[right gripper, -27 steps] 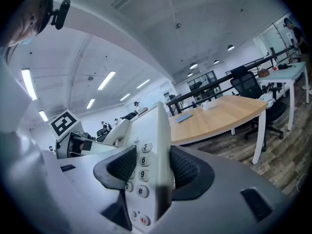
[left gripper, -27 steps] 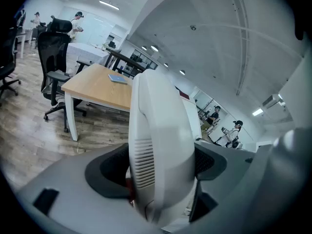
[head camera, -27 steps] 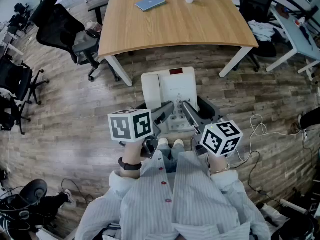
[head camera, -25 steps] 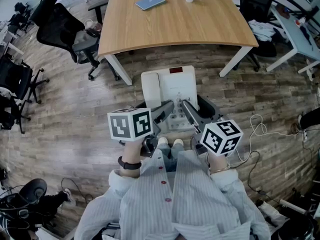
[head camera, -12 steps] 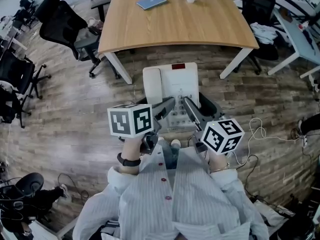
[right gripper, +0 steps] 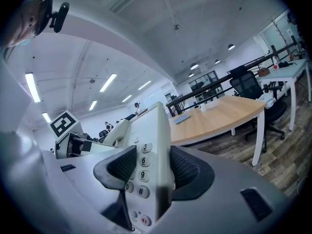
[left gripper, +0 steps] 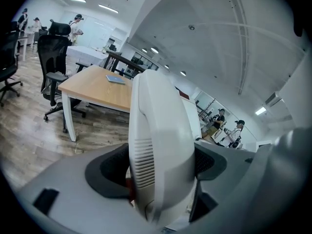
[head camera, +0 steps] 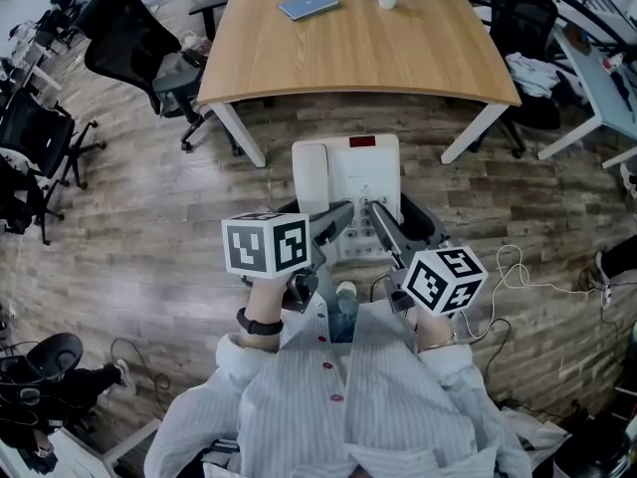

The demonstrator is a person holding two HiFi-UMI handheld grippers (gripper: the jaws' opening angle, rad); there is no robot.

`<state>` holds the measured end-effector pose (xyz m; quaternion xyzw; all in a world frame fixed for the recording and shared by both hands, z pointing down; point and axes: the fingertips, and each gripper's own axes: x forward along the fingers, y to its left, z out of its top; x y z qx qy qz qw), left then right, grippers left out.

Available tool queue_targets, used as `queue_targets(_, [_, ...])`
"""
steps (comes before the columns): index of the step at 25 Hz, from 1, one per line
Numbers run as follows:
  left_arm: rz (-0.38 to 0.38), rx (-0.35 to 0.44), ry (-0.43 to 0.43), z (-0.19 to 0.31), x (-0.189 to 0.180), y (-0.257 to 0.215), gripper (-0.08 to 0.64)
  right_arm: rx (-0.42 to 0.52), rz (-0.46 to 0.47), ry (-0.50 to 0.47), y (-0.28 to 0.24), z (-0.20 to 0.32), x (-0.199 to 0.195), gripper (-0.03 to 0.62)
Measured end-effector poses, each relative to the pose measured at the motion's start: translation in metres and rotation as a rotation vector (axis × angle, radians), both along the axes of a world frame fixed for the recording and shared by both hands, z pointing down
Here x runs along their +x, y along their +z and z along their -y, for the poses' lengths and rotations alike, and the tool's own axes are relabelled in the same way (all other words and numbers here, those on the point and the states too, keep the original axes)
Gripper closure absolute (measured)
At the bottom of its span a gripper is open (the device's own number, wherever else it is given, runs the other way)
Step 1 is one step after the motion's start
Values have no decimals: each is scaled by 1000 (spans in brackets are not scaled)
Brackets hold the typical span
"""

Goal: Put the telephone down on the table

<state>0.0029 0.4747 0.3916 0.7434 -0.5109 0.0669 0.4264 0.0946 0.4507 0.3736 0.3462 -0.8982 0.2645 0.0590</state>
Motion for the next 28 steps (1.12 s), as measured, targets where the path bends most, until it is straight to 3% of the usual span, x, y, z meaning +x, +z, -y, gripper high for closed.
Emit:
queue_targets(9, [3, -8, -4, 59, -29, 6, 179, -18, 1, -9, 7, 60, -30, 357])
queue_targets(28, [-2, -23, 33, 242, -151, 2, 181, -31, -8, 28, 2, 239, -150, 357])
